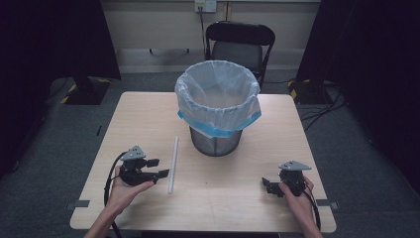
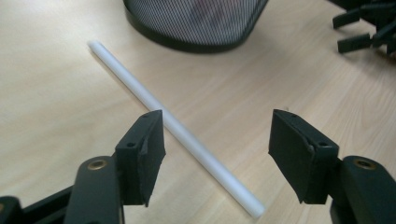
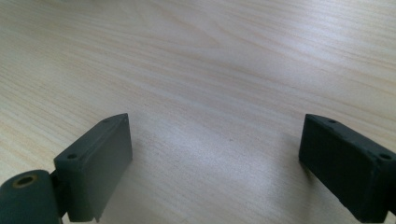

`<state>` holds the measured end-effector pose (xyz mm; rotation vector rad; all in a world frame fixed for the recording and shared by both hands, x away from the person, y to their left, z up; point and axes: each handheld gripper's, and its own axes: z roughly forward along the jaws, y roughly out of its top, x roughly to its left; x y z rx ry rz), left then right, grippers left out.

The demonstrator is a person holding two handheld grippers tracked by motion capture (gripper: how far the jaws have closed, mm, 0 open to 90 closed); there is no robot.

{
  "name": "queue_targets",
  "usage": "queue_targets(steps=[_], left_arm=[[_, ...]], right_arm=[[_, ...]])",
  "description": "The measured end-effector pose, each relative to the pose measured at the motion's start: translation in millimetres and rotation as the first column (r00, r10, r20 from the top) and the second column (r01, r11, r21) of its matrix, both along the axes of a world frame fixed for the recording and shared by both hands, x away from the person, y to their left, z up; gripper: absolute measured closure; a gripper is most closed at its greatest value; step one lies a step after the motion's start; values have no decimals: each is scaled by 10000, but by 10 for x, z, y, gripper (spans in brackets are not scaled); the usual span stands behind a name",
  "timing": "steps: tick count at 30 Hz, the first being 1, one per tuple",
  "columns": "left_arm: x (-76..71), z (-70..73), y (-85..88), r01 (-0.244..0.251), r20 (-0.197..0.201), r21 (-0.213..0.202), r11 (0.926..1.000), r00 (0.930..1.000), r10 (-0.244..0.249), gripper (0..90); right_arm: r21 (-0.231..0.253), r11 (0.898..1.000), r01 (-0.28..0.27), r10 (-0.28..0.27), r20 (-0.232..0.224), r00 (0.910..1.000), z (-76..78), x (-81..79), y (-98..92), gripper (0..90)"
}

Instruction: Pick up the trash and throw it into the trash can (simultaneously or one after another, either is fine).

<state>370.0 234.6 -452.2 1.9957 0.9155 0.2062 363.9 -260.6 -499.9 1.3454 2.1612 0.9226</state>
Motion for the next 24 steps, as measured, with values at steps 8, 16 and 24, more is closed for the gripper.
queue_targets(steps=[8,16,24], left_arm=[[14,-189,-147,332,-419,624,9975,9987,-306,418],[86,-316,-193,106,-685,998,9950,9976,-37,445],[100,-362,-209,-67,-476,1637,9865,9988,147,511]], right_arm=[[-5,10000,-6,6,5,10000,0,0,0,88],[-2,10000,-4,4,4,10000,0,0,0,88],[-7,10000,-13,13,14,10000,0,1,-1,88]])
